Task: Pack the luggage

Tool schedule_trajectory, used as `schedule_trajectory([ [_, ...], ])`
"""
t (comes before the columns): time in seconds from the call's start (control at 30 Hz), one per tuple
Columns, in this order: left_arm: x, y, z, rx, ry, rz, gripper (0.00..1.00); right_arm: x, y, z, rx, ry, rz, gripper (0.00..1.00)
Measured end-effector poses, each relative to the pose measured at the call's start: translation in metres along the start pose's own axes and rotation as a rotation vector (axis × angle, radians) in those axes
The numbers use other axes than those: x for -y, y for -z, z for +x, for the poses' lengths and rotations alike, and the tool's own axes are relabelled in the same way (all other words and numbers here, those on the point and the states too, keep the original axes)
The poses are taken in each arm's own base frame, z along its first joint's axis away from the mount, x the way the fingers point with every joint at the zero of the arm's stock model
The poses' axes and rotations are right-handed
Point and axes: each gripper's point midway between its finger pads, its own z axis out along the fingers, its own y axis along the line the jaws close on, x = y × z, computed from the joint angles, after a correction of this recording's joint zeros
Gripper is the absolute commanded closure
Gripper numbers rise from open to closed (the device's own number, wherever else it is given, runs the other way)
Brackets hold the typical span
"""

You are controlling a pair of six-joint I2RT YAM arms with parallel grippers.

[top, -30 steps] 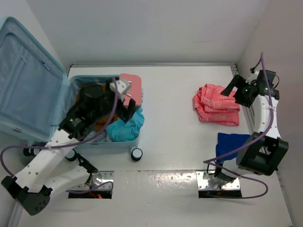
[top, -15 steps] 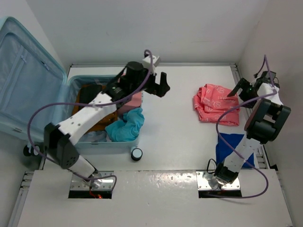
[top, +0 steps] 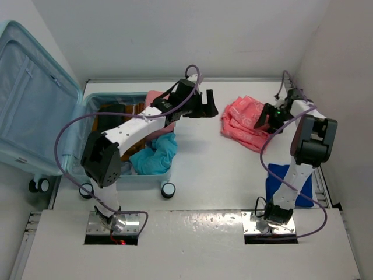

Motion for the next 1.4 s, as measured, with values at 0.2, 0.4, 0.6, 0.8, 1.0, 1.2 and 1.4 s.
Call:
schedule_trajectory([
  [0.2,-0.028,-0.056,0.055,-0.144,0.100,-0.056,0.00,-0.062,-0.027,0.036,-0.108,0.115,-0.074,0.32],
  [0.4,-0.035,-0.108,0.052,-0.145,0.101,-0.079,0.00,-0.053,-0.029,0.051,-0.139,0.112,-0.028,0.45],
  [0.6,-0.017,-0.129,0.009,-0.035,0.053,-0.034,0.00,-0.010,-0.013,0.089,-0.261,0.056,0.088,0.56],
  [0.8,-0.013,-0.129,0.000,-0.006,0.030,-0.021,0.00,0.030,0.015,0.109,-0.360,0.043,0.161,0.26],
  [1.0,-0.010,-0.137,0.009,-0.022,0.005,0.006,0.00,0.026,0.052,0.094,-0.252,0.050,0.096,0.00],
  [1.2,-0.016,-0.154,0.044,-0.105,0.017,0.021,0.00,-0.016,0.080,0.071,-0.085,0.046,-0.039,0.00],
  [1.4,-0.008,-0.163,0.071,-0.149,0.013,0.028,0.00,-0.008,0.048,0.077,-0.144,-0.099,-0.038,0.00],
])
